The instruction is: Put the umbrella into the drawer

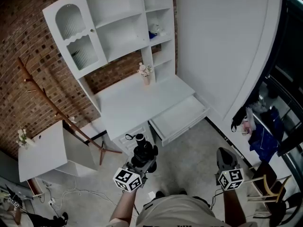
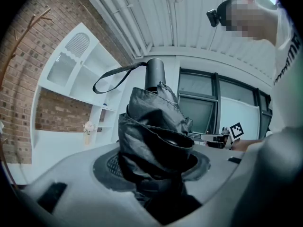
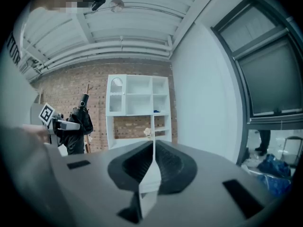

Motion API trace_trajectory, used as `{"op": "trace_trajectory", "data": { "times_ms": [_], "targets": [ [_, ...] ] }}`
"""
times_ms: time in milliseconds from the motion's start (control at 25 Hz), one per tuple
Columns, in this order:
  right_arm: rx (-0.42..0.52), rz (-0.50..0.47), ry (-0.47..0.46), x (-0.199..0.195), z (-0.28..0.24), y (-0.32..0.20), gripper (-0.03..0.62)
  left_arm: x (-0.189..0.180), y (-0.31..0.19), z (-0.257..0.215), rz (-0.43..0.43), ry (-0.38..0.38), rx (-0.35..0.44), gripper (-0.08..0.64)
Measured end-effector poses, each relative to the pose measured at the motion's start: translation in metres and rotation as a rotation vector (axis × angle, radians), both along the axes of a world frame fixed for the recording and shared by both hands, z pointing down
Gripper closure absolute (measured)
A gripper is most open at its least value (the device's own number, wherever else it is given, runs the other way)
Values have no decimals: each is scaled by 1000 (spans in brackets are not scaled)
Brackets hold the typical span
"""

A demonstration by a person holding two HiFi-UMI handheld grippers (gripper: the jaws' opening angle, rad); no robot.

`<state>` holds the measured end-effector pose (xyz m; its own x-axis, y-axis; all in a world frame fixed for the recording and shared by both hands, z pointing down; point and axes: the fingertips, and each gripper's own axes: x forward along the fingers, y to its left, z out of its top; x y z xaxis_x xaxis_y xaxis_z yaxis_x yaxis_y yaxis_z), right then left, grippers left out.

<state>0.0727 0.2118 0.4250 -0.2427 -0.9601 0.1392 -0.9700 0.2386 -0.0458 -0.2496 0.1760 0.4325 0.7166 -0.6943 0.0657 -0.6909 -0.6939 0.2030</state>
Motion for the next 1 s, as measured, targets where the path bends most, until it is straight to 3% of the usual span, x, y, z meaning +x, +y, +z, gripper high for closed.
{"op": "trace_trajectory", "data": {
  "times_ms": [600,1000],
  "targets": [
    [-16,-2,-29,19,5,1,557,17,8,1,-8,-6,-8,322],
    [-27,-58,-42,34,11,1,557,36,22,0,-47,-1,-7,322]
  ]
}}
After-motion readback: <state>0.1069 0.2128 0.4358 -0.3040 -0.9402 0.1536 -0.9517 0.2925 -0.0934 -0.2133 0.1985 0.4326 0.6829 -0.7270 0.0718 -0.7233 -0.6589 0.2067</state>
